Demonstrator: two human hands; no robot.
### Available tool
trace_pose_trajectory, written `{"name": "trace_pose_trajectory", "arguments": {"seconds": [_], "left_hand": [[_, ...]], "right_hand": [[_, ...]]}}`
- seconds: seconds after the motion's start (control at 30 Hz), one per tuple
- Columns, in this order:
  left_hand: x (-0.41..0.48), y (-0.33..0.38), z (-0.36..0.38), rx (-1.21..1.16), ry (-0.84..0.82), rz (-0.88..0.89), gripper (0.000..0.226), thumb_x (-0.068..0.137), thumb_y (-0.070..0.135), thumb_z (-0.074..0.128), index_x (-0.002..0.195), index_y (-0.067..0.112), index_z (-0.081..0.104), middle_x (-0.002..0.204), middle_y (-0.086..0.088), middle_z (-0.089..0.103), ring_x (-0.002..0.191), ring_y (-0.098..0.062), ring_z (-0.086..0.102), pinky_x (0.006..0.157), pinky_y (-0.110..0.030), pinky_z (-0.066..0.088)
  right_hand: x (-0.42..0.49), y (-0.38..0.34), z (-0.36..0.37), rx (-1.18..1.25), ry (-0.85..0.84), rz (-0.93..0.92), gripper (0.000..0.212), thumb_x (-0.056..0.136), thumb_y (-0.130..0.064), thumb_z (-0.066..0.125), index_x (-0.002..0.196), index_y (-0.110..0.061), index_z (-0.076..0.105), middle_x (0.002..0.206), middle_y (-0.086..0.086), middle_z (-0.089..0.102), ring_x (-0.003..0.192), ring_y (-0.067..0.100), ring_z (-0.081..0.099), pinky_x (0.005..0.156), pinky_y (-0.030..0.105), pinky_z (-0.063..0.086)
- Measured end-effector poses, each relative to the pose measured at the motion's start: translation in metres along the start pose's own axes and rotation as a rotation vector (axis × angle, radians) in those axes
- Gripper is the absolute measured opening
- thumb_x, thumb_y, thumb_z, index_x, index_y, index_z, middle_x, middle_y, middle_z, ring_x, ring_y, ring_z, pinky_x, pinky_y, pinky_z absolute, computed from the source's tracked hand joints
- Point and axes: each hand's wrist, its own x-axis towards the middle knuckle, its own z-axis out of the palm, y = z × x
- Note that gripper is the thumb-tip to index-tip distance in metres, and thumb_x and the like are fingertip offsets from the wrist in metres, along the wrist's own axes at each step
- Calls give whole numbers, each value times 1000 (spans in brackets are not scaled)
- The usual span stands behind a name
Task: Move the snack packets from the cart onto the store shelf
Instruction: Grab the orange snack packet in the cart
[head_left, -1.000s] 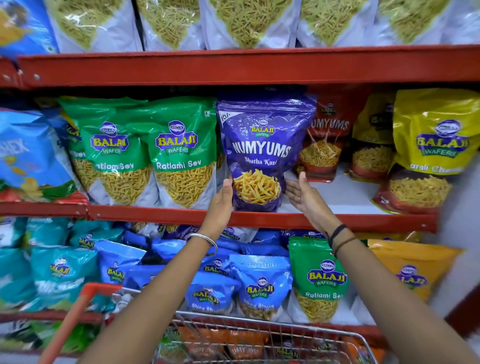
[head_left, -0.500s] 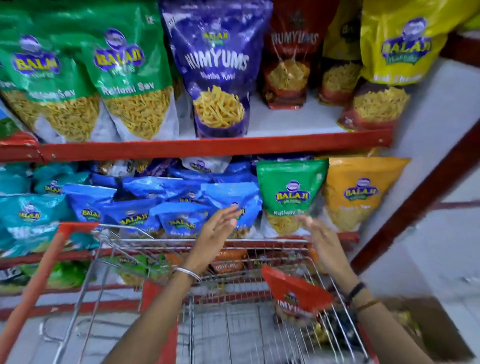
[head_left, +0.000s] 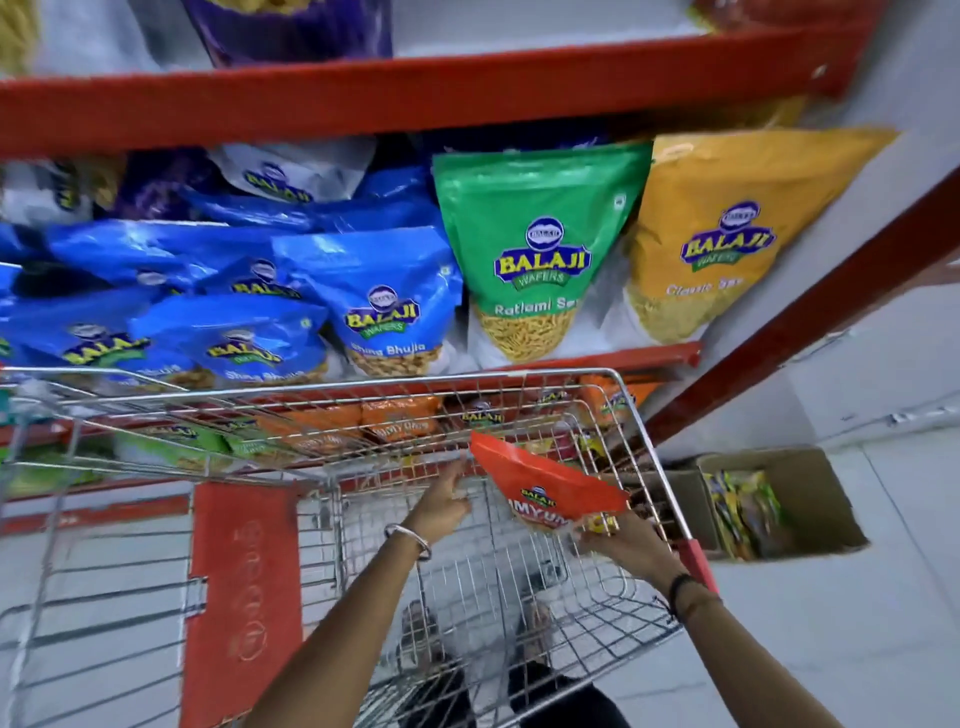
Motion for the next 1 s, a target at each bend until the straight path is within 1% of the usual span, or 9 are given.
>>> {"name": "trace_pose_trajectory", "arguments": {"seconds": [0.1, 0.2, 0.3, 0.37, 0.43, 0.53, 0.63, 0.77, 1.0], "left_hand": [[33, -15, 17, 39, -44, -19, 72, 77, -11, 50, 139, 18, 29, 147, 2, 31, 119, -12, 46, 87, -24, 47], [57, -27, 34, -13, -78, -35, 58, 75, -5, 61, 127, 16, 44, 142, -8, 43, 129, -27, 42, 108, -51, 37], [65, -27, 48, -130, -41, -53, 55, 77, -16, 54, 119, 18, 45, 124, -6, 50, 112, -28, 52, 100, -50, 44], [72, -31, 55, -278, 39, -82, 44, 78, -20, 48, 113, 5, 56, 106, -5, 63, 93, -20, 62, 85, -37, 54], [79, -35, 60, -447, 163, -166, 42, 83, -15, 40, 75, 8, 74, 67, 4, 73, 67, -10, 65, 62, -23, 58], [79, -38, 69, -513, 261, -190, 59, 86, -13, 38, 46, 20, 68, 40, 12, 60, 48, -4, 52, 48, -17, 47], [73, -35, 74, -507, 320, -180, 46, 84, -12, 42, 51, 16, 55, 45, 3, 51, 57, -17, 40, 55, -27, 37], [48, -8, 70, -556, 427, -203, 34, 85, -6, 40, 60, 12, 54, 53, -3, 56, 52, -18, 46, 53, -24, 36], [-18, 44, 46, -676, 519, -44, 42, 88, -1, 41, 60, 21, 62, 49, 9, 60, 51, -11, 50, 49, -21, 38]], "right_hand": [[25, 7, 3, 2, 40, 73, 41, 74, -13, 72, 113, -11, 58, 114, 18, 65, 108, 33, 59, 94, 39, 49], [36, 3, -1, 84, 126, 163, 42, 82, 0, 60, 121, 9, 47, 119, 18, 55, 106, 26, 53, 85, 30, 40], [38, -3, 4, 130, 211, 133, 42, 84, 5, 55, 124, 10, 42, 109, 10, 46, 87, 7, 44, 58, 16, 34], [49, 18, 8, 131, 293, 125, 17, 82, 12, 52, 97, 7, 55, 96, 7, 44, 61, -6, 51, 50, 12, 40], [58, 24, 13, 150, 353, 107, 39, 78, 19, 51, 61, -16, 49, 84, 7, 50, 63, 4, 52, 51, 6, 41], [64, 27, 18, 143, 381, 86, 50, 77, 21, 48, 58, -25, 42, 73, 2, 55, 63, 12, 51, 47, 2, 41], [63, 24, 14, 62, 353, 57, 43, 79, 18, 47, 55, -19, 49, 57, -3, 51, 49, 0, 50, 43, 7, 39], [54, 9, 5, -49, 352, -41, 10, 79, 8, 57, 79, 0, 63, 71, 10, 64, 61, 19, 55, 47, 4, 39], [6, -45, -20, -68, 416, -264, 11, 74, 4, 62, 77, -5, 68, 77, 12, 72, 70, 14, 58, 50, 9, 33]]}}
